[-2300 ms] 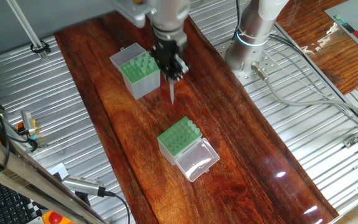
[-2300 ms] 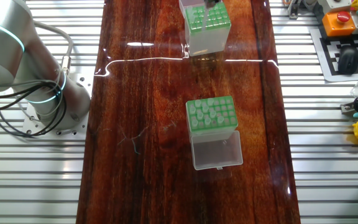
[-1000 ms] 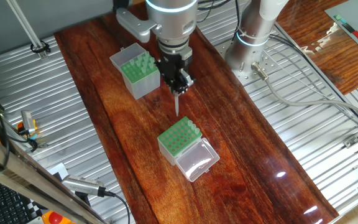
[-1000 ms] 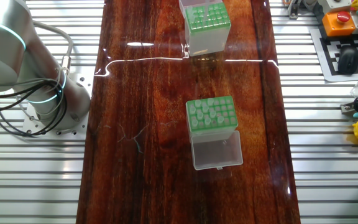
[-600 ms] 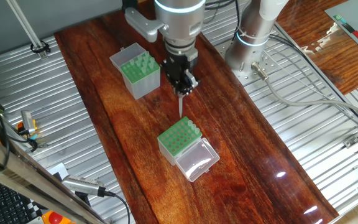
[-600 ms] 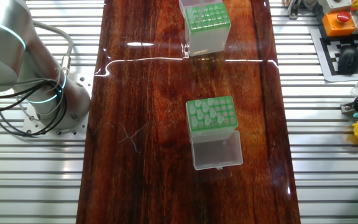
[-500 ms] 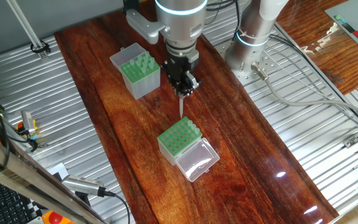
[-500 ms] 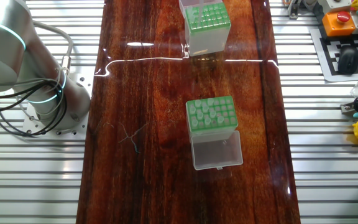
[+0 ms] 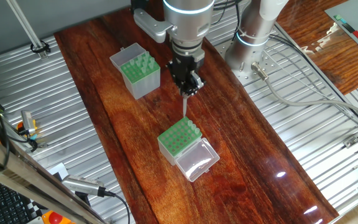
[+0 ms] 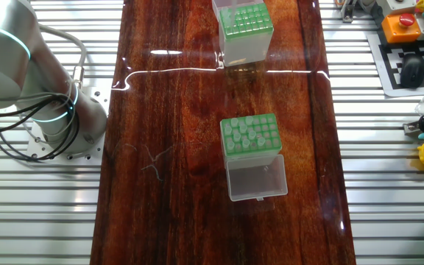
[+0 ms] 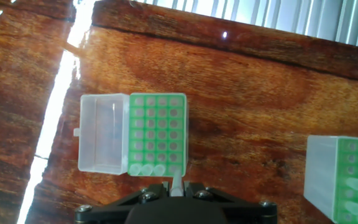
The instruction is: Transfer all large pipette tips from one holder to another
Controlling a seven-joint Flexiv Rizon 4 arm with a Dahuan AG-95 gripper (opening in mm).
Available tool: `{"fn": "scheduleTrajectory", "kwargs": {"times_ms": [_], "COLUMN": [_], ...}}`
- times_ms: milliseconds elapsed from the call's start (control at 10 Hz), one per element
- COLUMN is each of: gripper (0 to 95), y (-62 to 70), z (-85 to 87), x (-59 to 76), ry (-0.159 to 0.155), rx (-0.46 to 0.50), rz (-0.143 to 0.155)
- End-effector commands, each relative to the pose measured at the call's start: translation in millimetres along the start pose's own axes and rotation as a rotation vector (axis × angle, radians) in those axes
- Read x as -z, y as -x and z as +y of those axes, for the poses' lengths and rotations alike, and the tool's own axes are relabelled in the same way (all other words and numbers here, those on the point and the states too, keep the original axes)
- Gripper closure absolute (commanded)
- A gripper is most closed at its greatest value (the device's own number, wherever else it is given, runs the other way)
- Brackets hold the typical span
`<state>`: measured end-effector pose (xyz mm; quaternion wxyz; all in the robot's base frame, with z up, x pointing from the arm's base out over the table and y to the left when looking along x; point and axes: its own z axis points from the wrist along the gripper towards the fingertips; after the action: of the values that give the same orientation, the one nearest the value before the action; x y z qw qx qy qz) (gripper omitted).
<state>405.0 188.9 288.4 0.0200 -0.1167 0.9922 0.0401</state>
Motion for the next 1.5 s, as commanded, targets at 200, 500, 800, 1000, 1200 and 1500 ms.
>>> {"fn": "scheduleTrajectory", "kwargs": {"times_ms": [200, 500, 800, 1000, 1200, 1500], "gripper": [95.0, 95.0, 95.0, 95.0, 95.0, 95.0], "y": [-0.9, 0.5, 1.3, 1.7, 2.7, 3.4], "z": [0.3, 2.1, 3.2, 3.6, 3.9, 3.9], "x": [-0.8, -2.4, -4.3, -5.8, -9.8, -18.1], "ry": [-0.003, -0.005, -0.009, -0.009, -0.012, -0.015], "rx": [0.001, -0.003, -0.004, -0.003, -0.003, -0.001], "rz": [-0.004, -0.004, -0.003, -0.003, -0.005, -0.008]}}
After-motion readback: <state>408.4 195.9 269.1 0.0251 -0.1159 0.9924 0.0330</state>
